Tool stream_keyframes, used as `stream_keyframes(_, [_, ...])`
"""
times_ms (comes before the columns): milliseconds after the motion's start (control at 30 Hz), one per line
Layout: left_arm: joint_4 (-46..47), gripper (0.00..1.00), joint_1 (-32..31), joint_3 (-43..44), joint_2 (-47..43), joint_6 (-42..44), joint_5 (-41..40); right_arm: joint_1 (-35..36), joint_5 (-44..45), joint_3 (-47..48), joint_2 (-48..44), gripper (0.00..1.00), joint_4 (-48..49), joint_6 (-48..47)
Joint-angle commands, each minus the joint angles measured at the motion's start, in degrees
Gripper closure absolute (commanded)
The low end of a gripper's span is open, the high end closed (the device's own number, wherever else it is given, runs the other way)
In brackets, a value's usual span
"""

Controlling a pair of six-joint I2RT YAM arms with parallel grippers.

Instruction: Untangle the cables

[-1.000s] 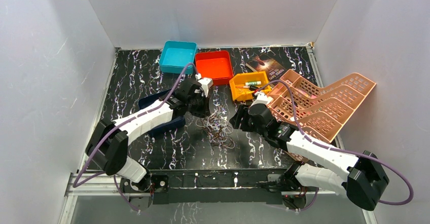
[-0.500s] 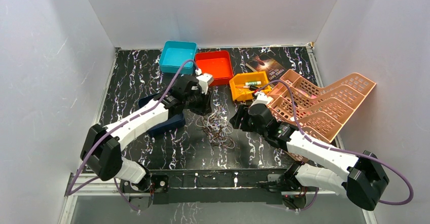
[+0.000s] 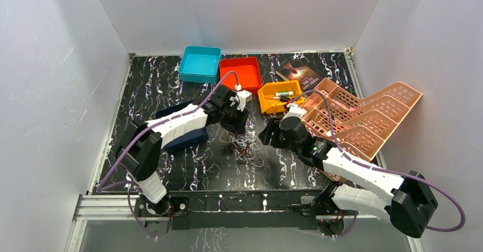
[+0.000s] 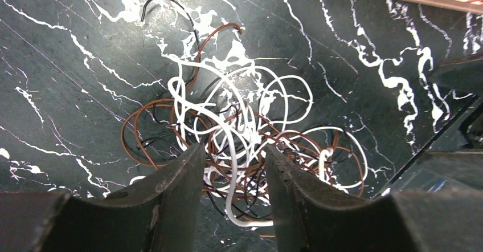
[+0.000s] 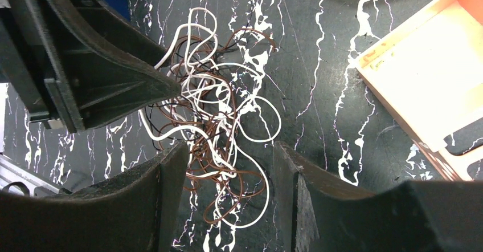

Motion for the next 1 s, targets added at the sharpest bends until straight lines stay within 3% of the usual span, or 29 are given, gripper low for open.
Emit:
stream_keyframes(0, [-2.9, 0.61, -0.4, 2.7, 1.0, 1.5, -0.5, 0.0, 1.9, 1.3, -1.6, 0.36, 0.5, -0.5])
stream_keyframes(233, [-4.2, 0.95, -0.5, 3.6, 0.1, 1.5, -2.0, 0.0, 2.2, 1.5, -1.4, 0.35, 0.5, -0.9])
stream_keyframes(300, [-5.0, 1.0, -0.5, 4.4, -1.2, 1.5, -2.4, 0.0, 2.2, 1.5, -1.1, 0.35, 0.7, -1.0])
stream_keyframes(667, [-7.3, 1.0, -0.4, 6.6, -14.2, 1.6, -2.5, 0.0, 1.7, 1.7, -2.0, 0.28, 5.2, -4.2])
stream_keyframes(967, [-5.8, 1.0, -0.4, 8.7, -23.9, 1.9, -0.8, 0.0, -1.2, 0.8, -5.7, 0.22, 18.1, -13.1])
